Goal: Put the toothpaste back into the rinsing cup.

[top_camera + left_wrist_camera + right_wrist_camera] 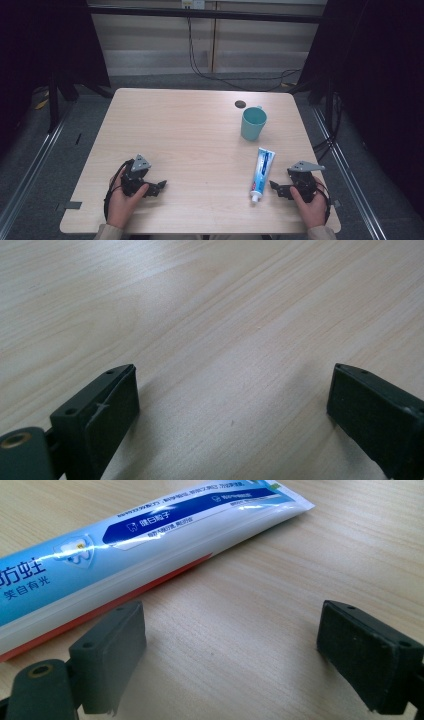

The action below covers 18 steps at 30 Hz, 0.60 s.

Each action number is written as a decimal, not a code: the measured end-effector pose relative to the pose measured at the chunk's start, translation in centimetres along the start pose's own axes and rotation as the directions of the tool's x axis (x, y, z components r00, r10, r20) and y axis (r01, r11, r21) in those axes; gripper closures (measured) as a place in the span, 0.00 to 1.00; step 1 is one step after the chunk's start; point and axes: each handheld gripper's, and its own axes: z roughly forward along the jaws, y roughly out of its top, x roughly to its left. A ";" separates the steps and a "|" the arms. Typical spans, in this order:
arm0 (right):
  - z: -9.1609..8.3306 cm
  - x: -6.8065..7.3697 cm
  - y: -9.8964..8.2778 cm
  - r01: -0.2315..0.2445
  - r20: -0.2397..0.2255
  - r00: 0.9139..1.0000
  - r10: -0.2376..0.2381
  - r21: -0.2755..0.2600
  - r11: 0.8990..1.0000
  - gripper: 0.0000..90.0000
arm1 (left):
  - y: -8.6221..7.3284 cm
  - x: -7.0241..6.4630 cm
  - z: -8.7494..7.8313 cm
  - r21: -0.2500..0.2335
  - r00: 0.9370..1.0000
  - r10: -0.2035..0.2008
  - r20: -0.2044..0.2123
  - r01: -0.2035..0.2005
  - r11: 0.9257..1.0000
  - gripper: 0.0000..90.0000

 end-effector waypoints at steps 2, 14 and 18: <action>0.0 0.0 0.0 -0.002 -0.003 1.000 0.002 0.001 1.000 0.13 | 0.0 0.0 0.0 0.000 1.000 0.000 0.000 0.000 1.000 0.07; 0.0 -0.3 1.2 -0.060 -0.011 0.998 0.061 0.067 0.996 0.16 | 0.0 0.0 0.0 0.001 1.000 0.000 0.001 0.000 1.000 0.07; -0.3 -0.9 2.9 -0.112 -0.032 0.993 0.115 0.103 0.988 0.17 | 0.0 0.0 0.0 0.002 1.000 0.002 0.001 -0.002 1.000 0.07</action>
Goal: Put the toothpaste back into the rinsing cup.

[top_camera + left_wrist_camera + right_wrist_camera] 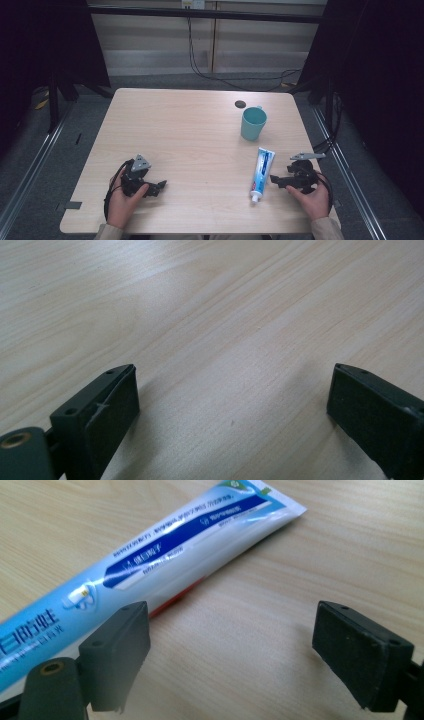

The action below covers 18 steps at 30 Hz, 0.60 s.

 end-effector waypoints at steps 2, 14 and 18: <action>-0.3 0.0 0.7 0.001 0.008 1.000 -0.001 0.009 1.000 0.18 | 0.0 0.0 0.0 -0.002 1.000 -0.002 -0.001 0.002 1.000 0.07; -0.1 0.9 3.6 -0.030 -0.034 0.999 0.032 0.052 0.998 0.24 | 0.0 0.0 0.0 0.000 1.000 0.000 0.000 0.000 1.000 0.07; 0.5 1.7 4.6 -0.039 -0.029 0.999 0.041 0.082 0.996 0.23 | 0.0 0.0 0.0 0.000 1.000 0.000 0.000 0.000 1.000 0.07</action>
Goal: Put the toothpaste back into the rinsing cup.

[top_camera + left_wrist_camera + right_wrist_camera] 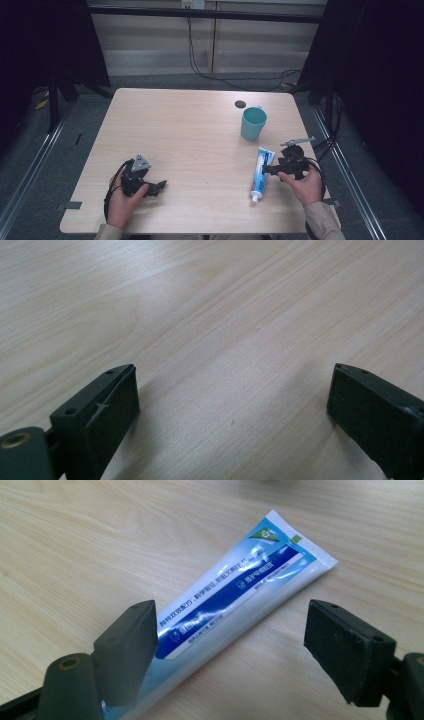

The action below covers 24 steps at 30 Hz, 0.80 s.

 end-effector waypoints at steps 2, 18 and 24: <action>0.4 0.4 0.3 0.001 0.003 1.000 -0.001 0.007 1.000 0.24 | 0.0 0.0 0.0 0.000 1.000 0.000 0.000 0.000 1.000 0.07; 2.5 1.2 0.6 -0.054 0.004 0.999 0.054 0.082 0.995 0.24 | 0.0 0.0 0.0 0.000 1.000 0.000 0.000 0.000 1.000 0.07; 2.8 1.6 0.5 -0.049 0.004 0.999 0.048 0.087 0.995 0.31 | 0.0 0.0 0.0 -0.002 1.000 -0.002 -0.001 0.002 1.000 0.07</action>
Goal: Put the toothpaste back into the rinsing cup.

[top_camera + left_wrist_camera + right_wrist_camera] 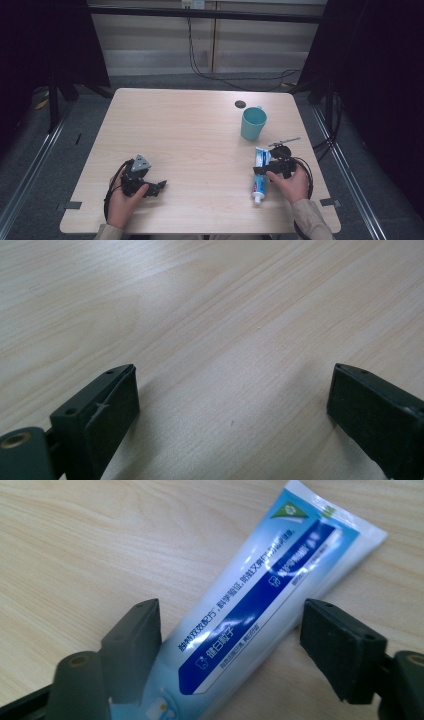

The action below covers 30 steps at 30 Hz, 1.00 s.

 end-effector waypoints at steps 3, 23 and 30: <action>0.1 0.1 0.0 0.002 -0.008 1.000 -0.002 0.012 1.000 0.35 | 0.0 0.0 0.0 0.000 1.000 0.000 0.000 0.000 1.000 0.07; 1.1 2.3 1.6 0.146 0.103 0.981 -0.166 0.180 0.973 0.68 | 0.0 0.0 0.0 0.000 1.000 0.000 0.000 0.000 1.000 0.07; 1.2 2.4 2.0 0.176 0.101 0.974 -0.202 0.217 0.960 0.74 | 0.0 0.0 0.0 0.001 1.000 0.001 0.001 -0.001 1.000 0.07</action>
